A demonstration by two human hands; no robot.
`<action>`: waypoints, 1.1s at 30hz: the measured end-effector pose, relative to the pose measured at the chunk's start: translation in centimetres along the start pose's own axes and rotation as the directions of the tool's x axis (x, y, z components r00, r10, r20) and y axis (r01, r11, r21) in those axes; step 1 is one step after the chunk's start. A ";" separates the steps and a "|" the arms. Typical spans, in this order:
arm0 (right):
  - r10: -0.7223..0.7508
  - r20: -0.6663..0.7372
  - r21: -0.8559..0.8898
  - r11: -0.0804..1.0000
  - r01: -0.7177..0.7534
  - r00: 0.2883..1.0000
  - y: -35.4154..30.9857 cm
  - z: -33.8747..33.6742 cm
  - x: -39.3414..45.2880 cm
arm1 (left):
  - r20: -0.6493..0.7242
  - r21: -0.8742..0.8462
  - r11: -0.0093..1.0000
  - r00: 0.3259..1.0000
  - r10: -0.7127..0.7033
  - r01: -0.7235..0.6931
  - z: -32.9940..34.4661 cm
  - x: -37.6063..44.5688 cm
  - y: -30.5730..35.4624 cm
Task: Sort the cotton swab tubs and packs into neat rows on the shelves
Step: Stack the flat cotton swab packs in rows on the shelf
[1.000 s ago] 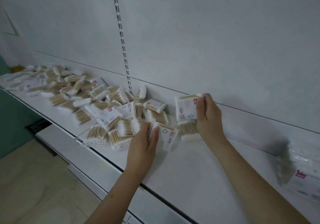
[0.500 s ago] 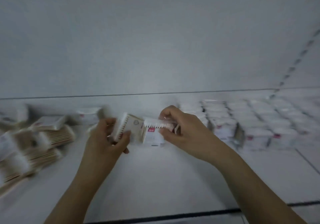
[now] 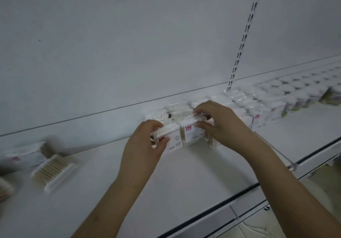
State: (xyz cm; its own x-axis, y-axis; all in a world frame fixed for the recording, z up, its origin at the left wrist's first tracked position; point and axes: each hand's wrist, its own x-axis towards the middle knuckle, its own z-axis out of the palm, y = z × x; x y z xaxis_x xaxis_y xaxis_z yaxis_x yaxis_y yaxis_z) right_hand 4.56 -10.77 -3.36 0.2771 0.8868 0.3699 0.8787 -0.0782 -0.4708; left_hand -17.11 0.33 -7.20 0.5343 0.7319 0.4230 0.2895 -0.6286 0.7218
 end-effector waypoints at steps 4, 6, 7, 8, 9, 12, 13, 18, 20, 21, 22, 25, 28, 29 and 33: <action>-0.095 -0.012 -0.173 0.981 0.091 0.995 2.1 2.0 0.2 | -0.059 0.074 0.995 0.996 0.067 -0.063 1.9 -0.5 -1.8; -0.113 -0.048 -0.206 0.973 0.100 0.993 2.8 2.1 0.0 | -0.066 0.089 0.992 0.994 0.092 -0.085 2.2 -0.9 -2.0; -0.117 -0.047 -0.194 0.975 0.106 0.992 2.9 2.0 0.0 | -0.055 0.086 0.992 0.993 0.102 -0.097 2.3 -1.1 -2.0; -0.120 -0.030 -0.170 0.979 0.113 0.992 3.0 1.8 -0.1 | -0.042 0.082 0.991 0.993 0.106 -0.102 2.3 -1.2 -2.0; -0.122 -0.006 -0.149 0.982 0.120 0.993 3.0 1.7 -0.2 | -0.037 0.086 0.991 0.993 0.108 -0.104 2.3 -1.3 -2.0; -0.122 -0.011 -0.144 0.982 0.119 0.992 3.2 2.2 -0.4 | -0.054 0.126 0.984 0.990 0.133 -0.126 2.4 -1.3 -2.3; -0.118 -0.033 -0.134 0.985 0.113 0.992 3.3 2.4 -0.5 | -0.064 0.137 0.982 0.988 0.143 -0.133 2.4 -1.2 -2.4; -0.130 -0.103 -0.167 0.980 0.112 0.986 3.1 3.0 -0.9 | -0.079 0.106 0.985 0.986 0.145 -0.136 2.6 -1.3 -2.5; -0.138 -0.097 -0.206 0.972 0.116 0.986 2.9 2.9 -0.9 | -0.072 0.087 0.988 0.989 0.130 -0.124 2.5 -1.3 -2.5; -0.137 -0.081 -0.210 0.971 0.117 0.987 2.8 2.7 -0.9 | -0.059 0.089 0.990 0.992 0.116 -0.110 2.4 -1.3 -2.4; -0.130 -0.061 -0.202 0.972 0.116 0.990 2.6 2.3 -0.8 | -0.044 0.102 0.990 0.994 0.102 -0.097 2.3 -1.3 -2.2; -0.130 -0.055 -0.134 0.983 0.122 0.990 1.5 1.1 0.0 | -0.037 0.182 0.979 0.995 0.097 -0.089 1.1 -1.4 -1.5; -0.193 -0.149 -0.069 0.980 0.184 0.970 -1.2 0.8 1.8 | -0.054 0.233 0.971 0.996 0.065 -0.050 -1.3 -2.0 -1.6; -0.210 -0.168 -0.043 0.978 0.205 0.963 -2.4 1.1 2.6 | -0.068 0.241 0.970 0.997 0.045 -0.027 -2.2 -2.5 -1.9; -0.266 -0.204 0.105 0.951 0.291 0.942 -8.6 4.0 5.4 | -0.171 0.272 0.956 0.983 -0.060 0.105 -5.8 -5.6 -3.6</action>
State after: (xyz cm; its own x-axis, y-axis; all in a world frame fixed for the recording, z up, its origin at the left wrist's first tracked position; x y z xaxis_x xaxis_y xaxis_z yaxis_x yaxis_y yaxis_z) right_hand -3.06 -3.47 -0.45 0.1064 0.7633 0.6373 0.8757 0.2316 -0.4237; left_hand -25.74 0.04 -8.93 0.3725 0.8022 0.4666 0.5494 -0.5958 0.5858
